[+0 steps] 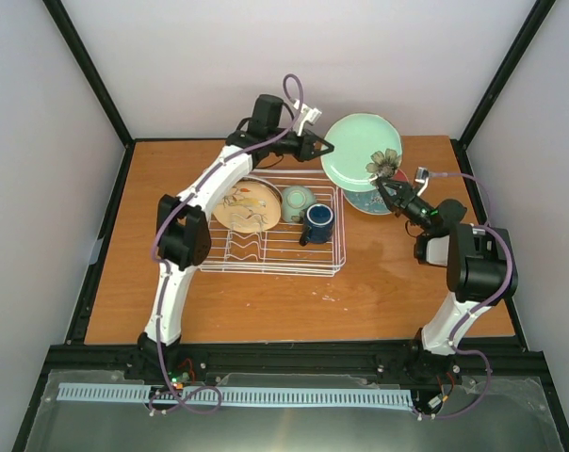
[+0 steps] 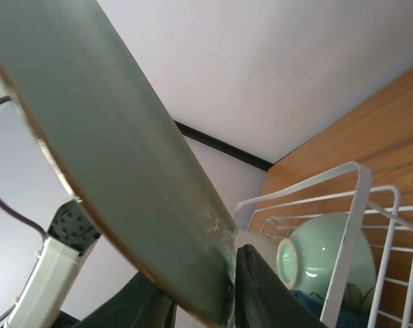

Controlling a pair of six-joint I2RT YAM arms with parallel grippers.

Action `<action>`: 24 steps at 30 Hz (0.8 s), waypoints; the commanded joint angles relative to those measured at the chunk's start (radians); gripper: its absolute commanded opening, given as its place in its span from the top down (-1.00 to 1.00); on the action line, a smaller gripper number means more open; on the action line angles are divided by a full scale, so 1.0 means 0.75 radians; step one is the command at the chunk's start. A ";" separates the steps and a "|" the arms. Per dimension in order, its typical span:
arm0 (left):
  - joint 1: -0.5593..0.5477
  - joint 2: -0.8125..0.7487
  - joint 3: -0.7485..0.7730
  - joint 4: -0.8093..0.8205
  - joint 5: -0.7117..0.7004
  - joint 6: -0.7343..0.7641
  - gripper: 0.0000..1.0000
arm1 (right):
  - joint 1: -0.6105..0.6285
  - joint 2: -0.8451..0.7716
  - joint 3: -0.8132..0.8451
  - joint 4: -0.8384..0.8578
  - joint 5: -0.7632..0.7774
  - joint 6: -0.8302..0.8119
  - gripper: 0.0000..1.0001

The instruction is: Load the mixed dishes into the dish rack

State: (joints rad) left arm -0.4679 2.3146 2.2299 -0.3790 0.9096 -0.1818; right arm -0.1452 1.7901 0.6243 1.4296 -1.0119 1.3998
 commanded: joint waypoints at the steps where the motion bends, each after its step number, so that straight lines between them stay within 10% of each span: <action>1: -0.063 -0.214 -0.005 0.019 -0.055 0.123 0.99 | 0.013 -0.024 0.037 0.017 -0.033 -0.051 0.52; 14: 0.073 -0.689 -0.481 0.172 -0.527 0.391 0.99 | -0.109 -0.042 0.019 0.147 -0.132 -0.016 0.27; 24: 0.103 -1.337 -1.279 0.627 -0.690 0.790 0.99 | -0.119 0.097 0.028 0.163 -0.096 -0.043 0.24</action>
State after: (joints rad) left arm -0.3870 1.4895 1.3735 -0.1764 0.3943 0.2543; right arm -0.2302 1.8160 0.6353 1.4784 -1.0859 1.3754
